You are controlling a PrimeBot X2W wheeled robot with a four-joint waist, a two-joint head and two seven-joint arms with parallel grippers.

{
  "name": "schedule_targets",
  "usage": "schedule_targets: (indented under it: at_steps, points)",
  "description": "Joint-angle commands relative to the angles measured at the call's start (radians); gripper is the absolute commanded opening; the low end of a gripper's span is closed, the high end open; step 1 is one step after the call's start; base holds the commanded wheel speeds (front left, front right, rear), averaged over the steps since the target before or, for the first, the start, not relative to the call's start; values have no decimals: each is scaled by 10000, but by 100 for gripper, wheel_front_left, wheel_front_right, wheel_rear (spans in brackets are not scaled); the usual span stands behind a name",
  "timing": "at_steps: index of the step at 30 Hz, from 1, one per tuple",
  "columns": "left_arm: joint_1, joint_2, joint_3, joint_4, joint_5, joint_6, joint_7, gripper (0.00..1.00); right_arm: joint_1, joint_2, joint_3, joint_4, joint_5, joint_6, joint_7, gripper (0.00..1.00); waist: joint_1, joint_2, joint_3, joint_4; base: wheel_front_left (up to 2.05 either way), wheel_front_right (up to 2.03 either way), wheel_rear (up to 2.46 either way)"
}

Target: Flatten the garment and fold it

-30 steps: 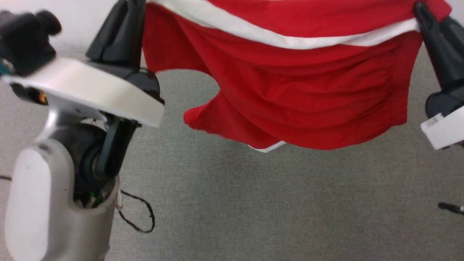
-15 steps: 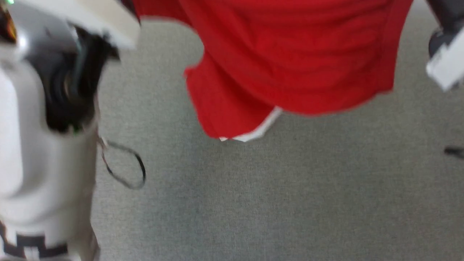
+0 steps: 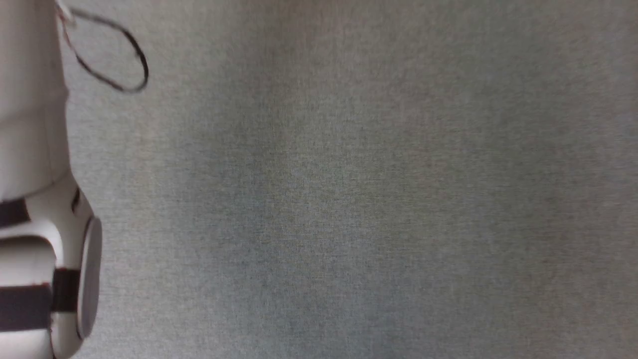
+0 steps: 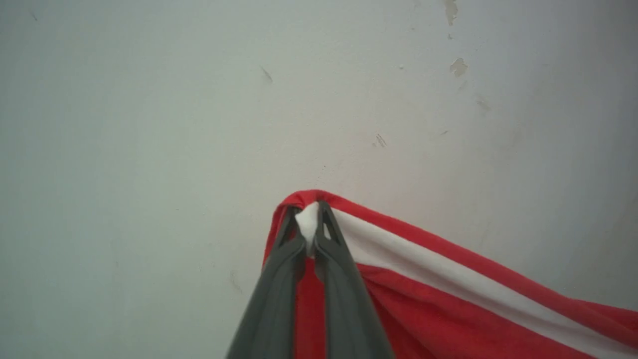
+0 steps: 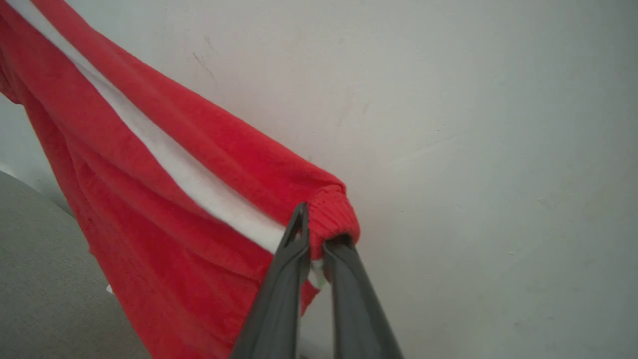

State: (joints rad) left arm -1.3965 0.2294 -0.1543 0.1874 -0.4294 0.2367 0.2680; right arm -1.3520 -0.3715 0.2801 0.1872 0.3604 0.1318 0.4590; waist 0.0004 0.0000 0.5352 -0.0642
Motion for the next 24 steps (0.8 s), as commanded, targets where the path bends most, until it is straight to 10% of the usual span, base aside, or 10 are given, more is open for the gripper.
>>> schedule_targets:
  at_steps: [1,14,24]
  points:
    - [-337,-25,-1,256,59,-219,-365,0,-366,-133,202,347,-141,-11,-404,0,-4,0,905,177,0,0,0]
    - [45,-381,-466,1767,-68,-1449,-2838,0,-698,-895,1932,2789,-55,-11,-3463,0,-4,0,2099,555,0,0,0]
    - [3033,27,-1373,-142,-381,-2372,-2351,0,1488,-1955,2707,720,1796,-11,-4264,0,-4,0,1475,521,0,0,0]
